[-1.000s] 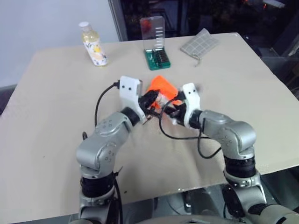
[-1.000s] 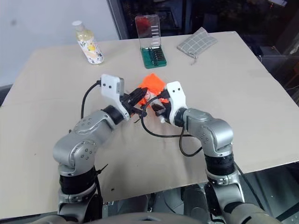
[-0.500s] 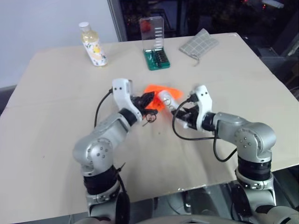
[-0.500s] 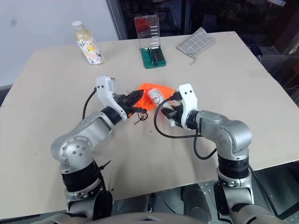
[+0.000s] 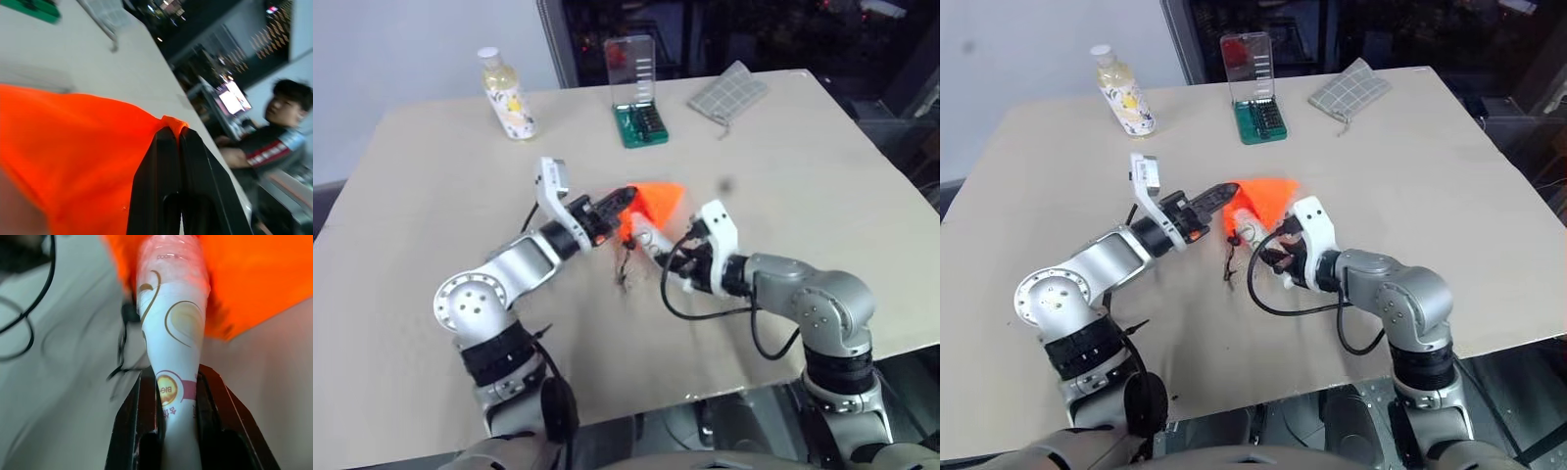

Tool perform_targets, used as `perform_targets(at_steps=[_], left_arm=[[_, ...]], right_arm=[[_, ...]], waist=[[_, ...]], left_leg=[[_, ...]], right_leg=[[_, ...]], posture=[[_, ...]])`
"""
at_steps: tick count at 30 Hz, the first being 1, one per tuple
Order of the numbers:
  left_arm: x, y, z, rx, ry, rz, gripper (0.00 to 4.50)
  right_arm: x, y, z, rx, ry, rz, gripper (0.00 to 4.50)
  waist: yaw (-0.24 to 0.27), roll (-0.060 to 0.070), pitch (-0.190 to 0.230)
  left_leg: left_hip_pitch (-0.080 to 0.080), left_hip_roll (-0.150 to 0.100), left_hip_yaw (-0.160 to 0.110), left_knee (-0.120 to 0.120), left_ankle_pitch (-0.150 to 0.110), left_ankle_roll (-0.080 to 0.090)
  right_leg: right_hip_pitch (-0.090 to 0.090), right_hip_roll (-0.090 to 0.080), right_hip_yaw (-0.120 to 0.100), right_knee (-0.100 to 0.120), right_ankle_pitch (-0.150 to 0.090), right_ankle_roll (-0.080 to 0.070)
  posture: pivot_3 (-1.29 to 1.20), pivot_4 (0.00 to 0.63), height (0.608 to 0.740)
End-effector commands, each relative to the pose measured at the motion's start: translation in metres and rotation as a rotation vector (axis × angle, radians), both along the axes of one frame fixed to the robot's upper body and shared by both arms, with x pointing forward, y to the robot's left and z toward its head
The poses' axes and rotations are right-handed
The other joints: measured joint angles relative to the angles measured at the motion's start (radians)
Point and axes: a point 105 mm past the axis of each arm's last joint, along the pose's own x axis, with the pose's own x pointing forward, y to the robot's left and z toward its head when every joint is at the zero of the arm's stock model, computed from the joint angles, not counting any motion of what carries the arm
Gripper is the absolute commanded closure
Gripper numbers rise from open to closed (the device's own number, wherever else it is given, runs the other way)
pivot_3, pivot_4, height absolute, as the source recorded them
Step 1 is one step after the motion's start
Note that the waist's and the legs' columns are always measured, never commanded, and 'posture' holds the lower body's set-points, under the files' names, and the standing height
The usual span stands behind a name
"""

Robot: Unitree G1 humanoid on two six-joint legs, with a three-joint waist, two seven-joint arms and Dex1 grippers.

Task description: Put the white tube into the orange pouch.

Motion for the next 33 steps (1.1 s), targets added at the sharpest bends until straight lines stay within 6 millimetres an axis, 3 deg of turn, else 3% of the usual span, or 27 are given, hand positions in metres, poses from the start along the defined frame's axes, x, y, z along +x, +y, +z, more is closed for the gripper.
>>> perform_targets(at_steps=[1,11,19,24,27,33], left_arm=[[-0.01,-0.003,0.003,0.0,-0.011,-0.068,4.44],[-0.023,-0.011,-0.004,-0.023,0.024,-0.118,4.44],[-0.033,-0.018,-0.009,-0.062,0.05,-0.116,4.44],[-0.033,-0.016,-0.009,-0.072,0.055,-0.087,4.5],[-0.029,-0.012,-0.006,-0.079,0.051,-0.063,4.5],[-0.014,0.003,0.002,-0.128,0.055,0.008,4.5]], right_arm=[[0.012,0.001,0.016,0.033,-0.072,-0.052,4.21],[0.035,0.027,0.021,0.18,0.01,-0.111,4.21],[0.065,0.053,0.029,0.326,0.108,-0.191,4.21],[0.067,0.057,0.018,0.285,0.096,-0.183,2.03],[0.057,0.056,0.014,0.262,0.081,-0.126,0.8],[0.021,0.033,0.011,0.177,-0.008,0.063,0.8]], waist=[[0.001,0.0,0.0],[0.0,0.0,0.0],[0.002,0.0,0.0],[-0.002,0.0,-0.001],[-0.002,-0.001,-0.001],[0.004,0.0,-0.001]], left_leg=[[0.0,0.0,0.0,0.0,0.0,0.0],[0.0,0.0,0.0,0.0,0.0,-0.001],[0.0,-0.001,0.0,-0.001,0.001,-0.001],[0.0,0.0,0.001,-0.001,0.001,-0.001],[0.001,0.0,0.001,-0.001,0.001,-0.001],[-0.001,0.0,0.0,-0.001,0.001,-0.001]], right_leg=[[0.0,0.0,0.0,0.0,0.0,0.0],[0.0,0.0,0.001,0.0,0.0,0.0],[-0.001,-0.001,0.001,0.0,0.0,0.0],[-0.001,0.0,0.002,0.0,0.0,0.0],[0.0,0.0,0.002,0.0,0.0,0.0],[0.0,0.0,0.001,-0.001,0.0,-0.001]], posture=[[0.0,0.15,0.74],[0.0,0.15,0.74],[0.0,0.15,0.74],[0.0,0.15,0.74],[0.0,0.15,0.74],[0.0,0.15,0.74]])
